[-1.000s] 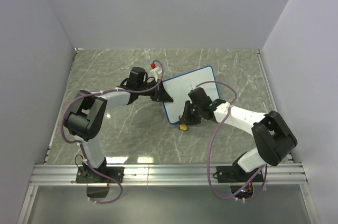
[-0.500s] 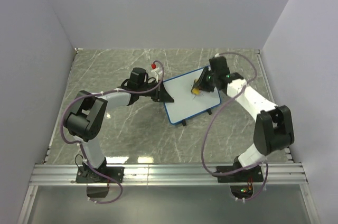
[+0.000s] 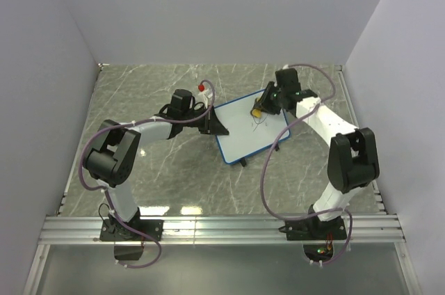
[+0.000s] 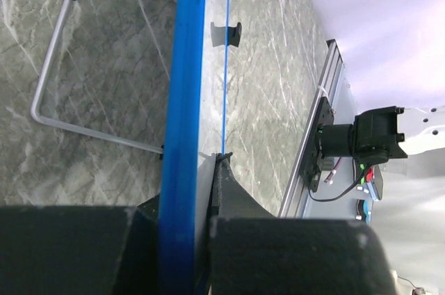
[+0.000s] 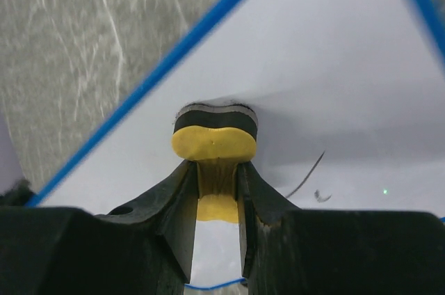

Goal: Erase the whiteboard

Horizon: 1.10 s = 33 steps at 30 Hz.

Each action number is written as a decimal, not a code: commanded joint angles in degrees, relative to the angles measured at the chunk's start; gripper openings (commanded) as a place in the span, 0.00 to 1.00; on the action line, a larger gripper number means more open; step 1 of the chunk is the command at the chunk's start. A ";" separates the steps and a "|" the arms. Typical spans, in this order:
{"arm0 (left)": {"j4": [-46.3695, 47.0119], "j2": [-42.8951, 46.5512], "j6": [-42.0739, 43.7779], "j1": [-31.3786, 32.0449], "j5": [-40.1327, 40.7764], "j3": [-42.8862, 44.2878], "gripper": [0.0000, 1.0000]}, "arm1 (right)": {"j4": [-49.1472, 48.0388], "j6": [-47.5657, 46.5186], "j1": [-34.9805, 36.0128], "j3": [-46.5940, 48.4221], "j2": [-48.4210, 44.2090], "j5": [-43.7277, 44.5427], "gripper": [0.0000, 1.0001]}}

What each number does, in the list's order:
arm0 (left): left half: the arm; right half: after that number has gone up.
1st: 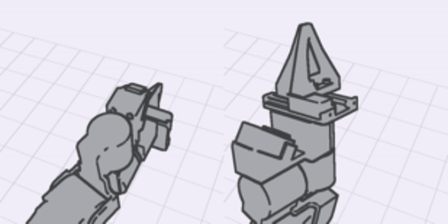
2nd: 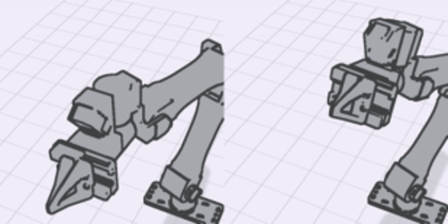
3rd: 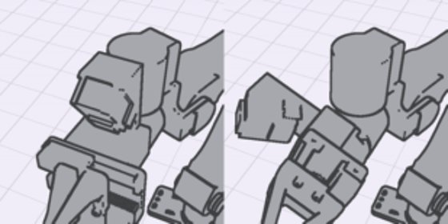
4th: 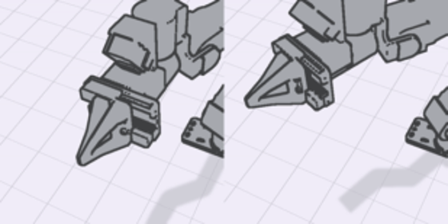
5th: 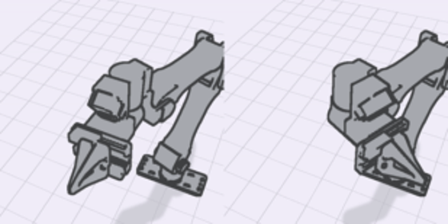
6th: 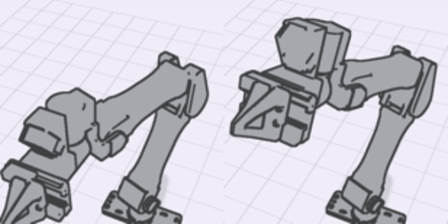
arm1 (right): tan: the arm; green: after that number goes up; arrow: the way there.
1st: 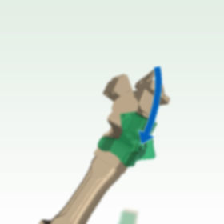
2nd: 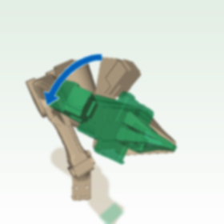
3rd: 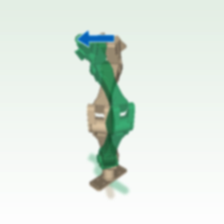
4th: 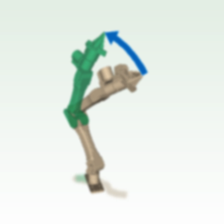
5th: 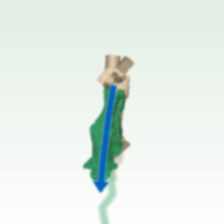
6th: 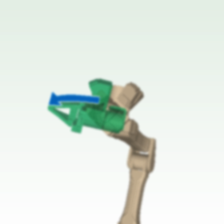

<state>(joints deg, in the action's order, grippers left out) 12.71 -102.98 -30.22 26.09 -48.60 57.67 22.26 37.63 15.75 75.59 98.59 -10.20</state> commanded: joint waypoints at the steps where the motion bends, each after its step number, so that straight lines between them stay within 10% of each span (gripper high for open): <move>1: -14.20 -1.17 8.77 1.69 4.21 -1.95 0.00 | -1.60 2.45 6.39 -8.86 -0.85 -3.78 0.00; 10: -13.59 -1.87 8.86 1.60 3.77 -2.21 0.00 | -5.13 5.79 12.64 -20.66 -7.62 -2.38 0.00; 26: -13.76 -1.88 8.42 1.60 3.51 -1.33 0.00 | 3.84 -1.76 -4.06 -3.44 -0.24 0.53 0.00; 33: -13.15 -1.52 7.98 1.60 3.60 -1.68 0.00 | -0.98 1.04 -2.92 -11.67 -1.99 -2.28 0.00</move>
<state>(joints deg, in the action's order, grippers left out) 11.68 -102.98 -28.45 25.98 -49.17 58.37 23.92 37.95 11.40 69.36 96.36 -13.56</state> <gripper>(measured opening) 0.084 0.308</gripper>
